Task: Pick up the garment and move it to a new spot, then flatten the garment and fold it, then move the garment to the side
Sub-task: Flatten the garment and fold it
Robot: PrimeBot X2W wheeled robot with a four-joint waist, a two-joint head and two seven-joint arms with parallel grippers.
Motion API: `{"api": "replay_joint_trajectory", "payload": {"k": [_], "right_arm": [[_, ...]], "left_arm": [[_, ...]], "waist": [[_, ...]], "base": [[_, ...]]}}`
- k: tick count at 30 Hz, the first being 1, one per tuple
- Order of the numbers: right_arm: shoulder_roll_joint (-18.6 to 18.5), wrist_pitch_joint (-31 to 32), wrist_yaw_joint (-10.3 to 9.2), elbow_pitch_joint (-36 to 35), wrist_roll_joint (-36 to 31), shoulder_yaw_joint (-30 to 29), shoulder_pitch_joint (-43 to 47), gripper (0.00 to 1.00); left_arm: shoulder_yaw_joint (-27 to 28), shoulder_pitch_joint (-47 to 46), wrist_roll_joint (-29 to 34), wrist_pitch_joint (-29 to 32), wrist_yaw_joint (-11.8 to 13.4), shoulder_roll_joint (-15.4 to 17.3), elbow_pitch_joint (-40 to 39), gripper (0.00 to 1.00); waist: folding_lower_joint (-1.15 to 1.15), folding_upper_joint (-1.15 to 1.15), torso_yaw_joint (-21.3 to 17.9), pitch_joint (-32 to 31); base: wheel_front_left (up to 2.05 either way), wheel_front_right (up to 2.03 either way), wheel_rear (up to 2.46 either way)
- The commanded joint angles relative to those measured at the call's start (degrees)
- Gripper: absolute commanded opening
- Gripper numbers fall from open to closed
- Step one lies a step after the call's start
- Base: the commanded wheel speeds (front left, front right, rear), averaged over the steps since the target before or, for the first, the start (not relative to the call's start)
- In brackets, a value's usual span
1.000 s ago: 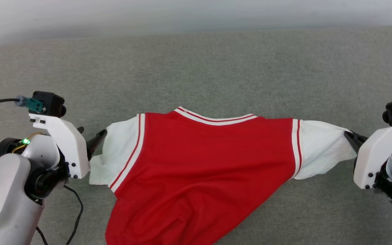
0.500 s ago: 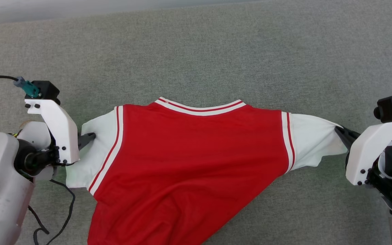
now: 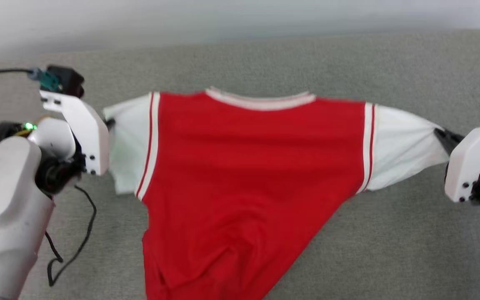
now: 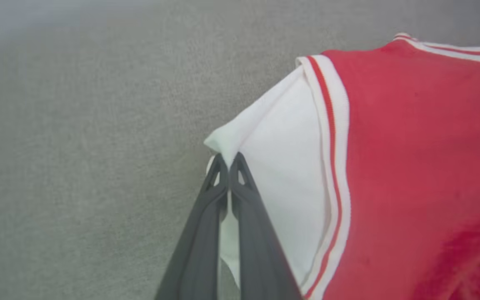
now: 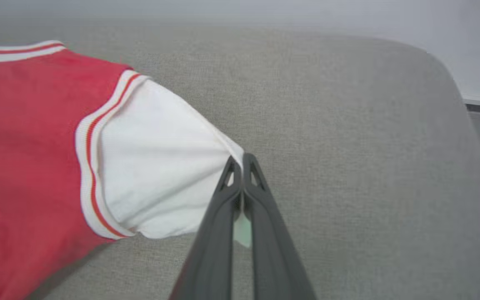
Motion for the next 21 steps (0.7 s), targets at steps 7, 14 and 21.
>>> {"api": "replay_joint_trajectory", "payload": {"k": [7,14,21], "right_arm": [[-3.8,0.5,-0.07,2.5,0.0,0.3,-8.0,0.0],[-5.8,-0.9,-0.08,8.0,1.0,0.6,-20.5,0.0],[-5.0,-7.0,-0.08,14.3,0.1,0.7,-35.6,0.0]], "left_arm": [[1.1,-7.9,4.4,-6.7,1.6,1.1,-0.6,0.0],[2.6,-16.9,7.5,-11.1,5.5,0.4,2.2,0.0],[4.5,-26.9,8.7,-16.0,7.7,-1.0,5.1,0.0]], "waist": [[0.0,0.0,2.8,-5.9],[0.0,0.0,3.1,-6.0],[0.0,0.0,2.7,-1.0]], "base": [[0.0,0.0,0.0],[0.0,0.0,0.0],[0.0,0.0,0.0]]}}
